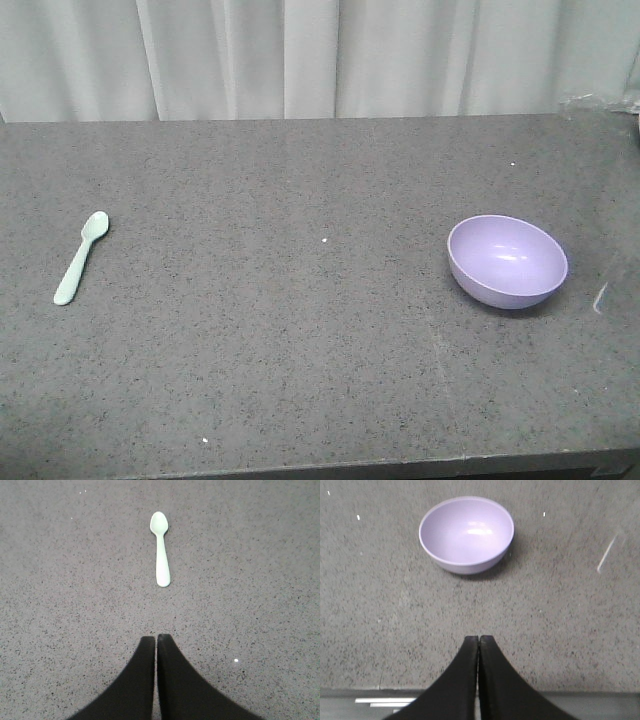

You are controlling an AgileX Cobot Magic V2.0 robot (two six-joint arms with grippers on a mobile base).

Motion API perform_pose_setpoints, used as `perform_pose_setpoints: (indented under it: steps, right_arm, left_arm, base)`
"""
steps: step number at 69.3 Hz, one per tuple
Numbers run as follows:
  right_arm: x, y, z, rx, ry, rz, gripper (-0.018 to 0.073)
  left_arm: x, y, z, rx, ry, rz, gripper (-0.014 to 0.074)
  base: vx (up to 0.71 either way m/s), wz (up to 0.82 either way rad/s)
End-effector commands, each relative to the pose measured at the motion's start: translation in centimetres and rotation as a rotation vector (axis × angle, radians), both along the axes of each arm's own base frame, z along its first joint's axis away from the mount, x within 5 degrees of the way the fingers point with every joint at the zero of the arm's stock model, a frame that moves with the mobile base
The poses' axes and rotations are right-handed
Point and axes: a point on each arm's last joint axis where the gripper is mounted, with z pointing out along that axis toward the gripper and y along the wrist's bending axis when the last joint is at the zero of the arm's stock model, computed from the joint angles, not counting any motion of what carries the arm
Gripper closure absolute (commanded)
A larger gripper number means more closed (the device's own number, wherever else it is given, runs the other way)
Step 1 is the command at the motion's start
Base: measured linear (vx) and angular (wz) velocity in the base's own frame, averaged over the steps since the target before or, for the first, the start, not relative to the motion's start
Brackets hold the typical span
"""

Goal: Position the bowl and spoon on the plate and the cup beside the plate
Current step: 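Lower the open left gripper onto the pale green spoon handle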

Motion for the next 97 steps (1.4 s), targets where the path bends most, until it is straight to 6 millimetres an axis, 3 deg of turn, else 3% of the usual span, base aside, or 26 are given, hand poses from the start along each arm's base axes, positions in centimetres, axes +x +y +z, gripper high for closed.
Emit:
perform_pose_setpoints:
  steps: [1, 29, 41, 54, 68, 75, 91, 97]
  right_arm:
    - [1.0, 0.0, 1.2, -0.003, -0.030, -0.002, 0.0565]
    - [1.1, 0.0, 0.9, 0.000, -0.005, -0.002, 0.0559]
    - [1.0, 0.0, 0.8, -0.002, 0.013, -0.001, 0.0492]
    - [1.0, 0.0, 0.8, -0.002, 0.018, -0.001, 0.0316]
    - [1.0, 0.0, 0.8, -0.001, 0.018, -0.001, 0.0118]
    - [1.0, 0.0, 0.8, -0.001, 0.018, -0.001, 0.0056]
    - [1.0, 0.0, 0.8, -0.001, 0.016, -0.001, 0.0042]
    - [1.0, 0.0, 0.8, -0.001, 0.011, -0.002, 0.0042]
  left_arm:
    - [0.9, -0.1, 1.1, -0.008, -0.039, 0.000, 0.0603]
    - [1.1, -0.1, 1.0, -0.007, -0.034, 0.000, 0.0603]
    - [1.1, -0.1, 1.0, -0.007, -0.031, 0.001, 0.0579]
    - [1.1, -0.1, 1.0, -0.010, -0.030, 0.003, 0.0421]
    - [1.1, -0.1, 1.0, -0.013, -0.029, 0.005, 0.0120]
    - [1.1, -0.1, 1.0, -0.013, -0.029, 0.005, 0.0020]
    - [1.2, -0.1, 0.9, -0.017, -0.029, 0.004, 0.0020]
    - [2.1, -0.4, 0.5, -0.045, 0.004, -0.007, 0.0036]
  base:
    - [0.00, 0.00]
    - [0.00, 0.00]
    - [0.00, 0.00]
    - [0.00, 0.00]
    - [0.00, 0.00]
    - [0.00, 0.00]
    - [0.00, 0.00]
    - [0.00, 0.00]
